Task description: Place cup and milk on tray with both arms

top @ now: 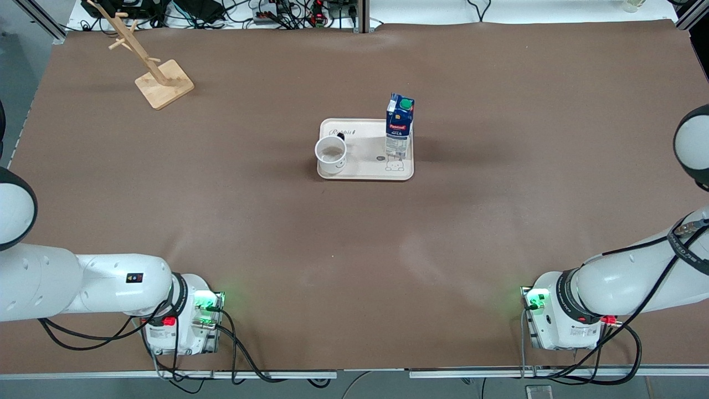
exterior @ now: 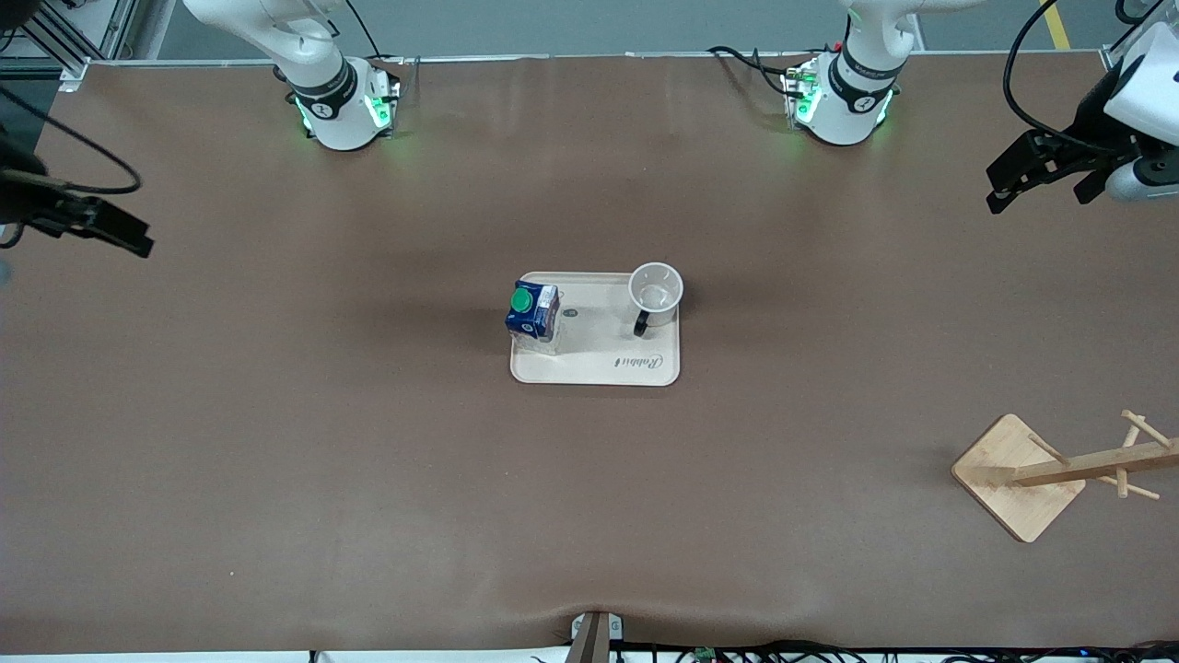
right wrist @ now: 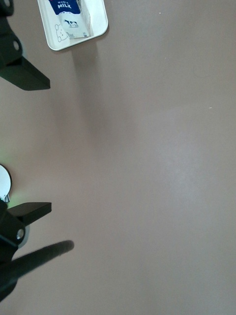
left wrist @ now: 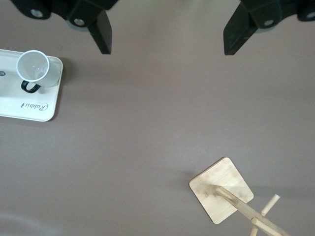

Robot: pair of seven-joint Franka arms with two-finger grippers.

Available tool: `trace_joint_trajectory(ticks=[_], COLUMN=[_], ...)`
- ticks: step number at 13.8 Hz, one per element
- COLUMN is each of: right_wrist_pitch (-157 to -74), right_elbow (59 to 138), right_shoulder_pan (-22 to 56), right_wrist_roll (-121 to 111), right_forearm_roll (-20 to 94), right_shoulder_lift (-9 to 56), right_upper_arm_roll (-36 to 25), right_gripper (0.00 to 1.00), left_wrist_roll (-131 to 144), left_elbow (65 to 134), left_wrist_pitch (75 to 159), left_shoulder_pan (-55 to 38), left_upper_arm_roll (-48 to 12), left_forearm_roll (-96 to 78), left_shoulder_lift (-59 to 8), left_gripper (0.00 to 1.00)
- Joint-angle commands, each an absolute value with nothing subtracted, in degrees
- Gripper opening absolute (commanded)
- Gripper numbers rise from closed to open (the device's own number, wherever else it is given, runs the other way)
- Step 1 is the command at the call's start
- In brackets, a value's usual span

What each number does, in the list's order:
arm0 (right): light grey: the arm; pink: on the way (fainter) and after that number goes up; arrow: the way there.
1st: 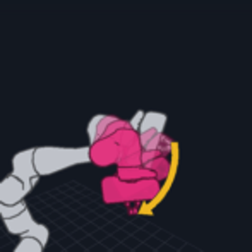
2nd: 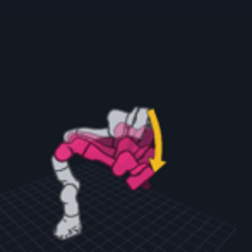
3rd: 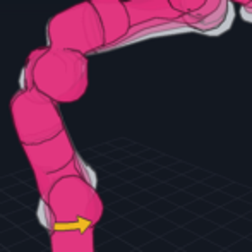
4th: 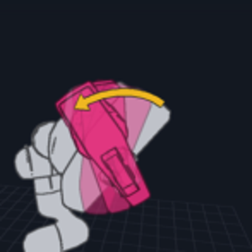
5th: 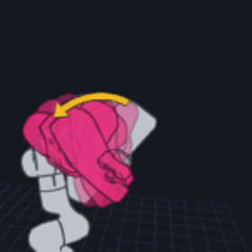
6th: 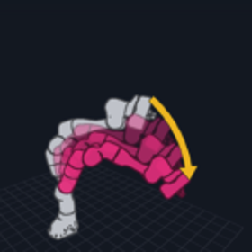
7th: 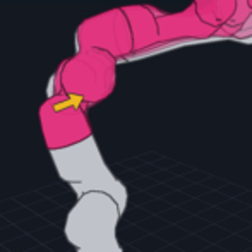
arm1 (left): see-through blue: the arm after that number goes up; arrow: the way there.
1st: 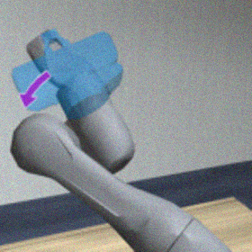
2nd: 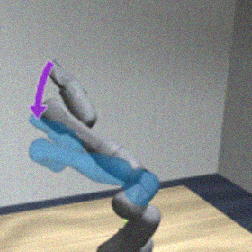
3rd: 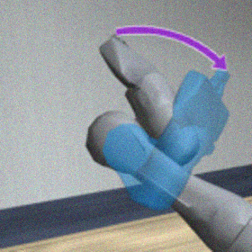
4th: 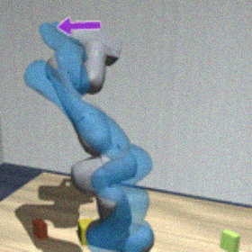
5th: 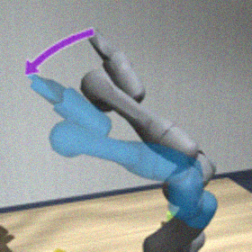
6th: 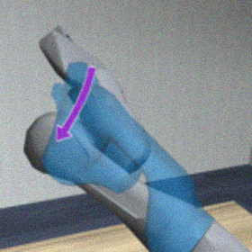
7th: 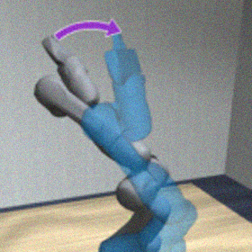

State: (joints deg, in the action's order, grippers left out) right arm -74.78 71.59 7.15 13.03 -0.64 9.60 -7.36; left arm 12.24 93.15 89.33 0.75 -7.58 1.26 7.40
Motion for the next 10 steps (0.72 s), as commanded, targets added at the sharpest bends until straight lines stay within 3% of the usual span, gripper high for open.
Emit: trace_joint_trajectory(ticks=[1, 5, 10], right_wrist_pitch=[-81.2, -94.6, -92.7], right_elbow=[81.2, 97.3, 99.1], right_shoulder_pan=[3.8, -0.2, -1.8], right_wrist_roll=[12.0, 0.9, -0.7], right_forearm_roll=[2.6, 4.0, 5.1], right_shoulder_lift=[5.9, -2.5, -5.4], right_upper_arm_roll=[-6.4, -6.5, -5.7], right_gripper=[1.0, 1.0, 1.0], left_wrist_roll=[11.3, 11.2, 11.7], left_elbow=[93.3, 93.1, 93.3], left_wrist_pitch=[89.8, 89.5, 89.4], left_shoulder_pan=[1.1, 1.0, 1.1], left_upper_arm_roll=[-7.7, -8.0, -7.9], left_forearm_roll=[2.3, 2.8, 2.7], left_shoulder_lift=[7.7, 7.6, 7.6], left_gripper=[1.0, 1.0, 1.0])
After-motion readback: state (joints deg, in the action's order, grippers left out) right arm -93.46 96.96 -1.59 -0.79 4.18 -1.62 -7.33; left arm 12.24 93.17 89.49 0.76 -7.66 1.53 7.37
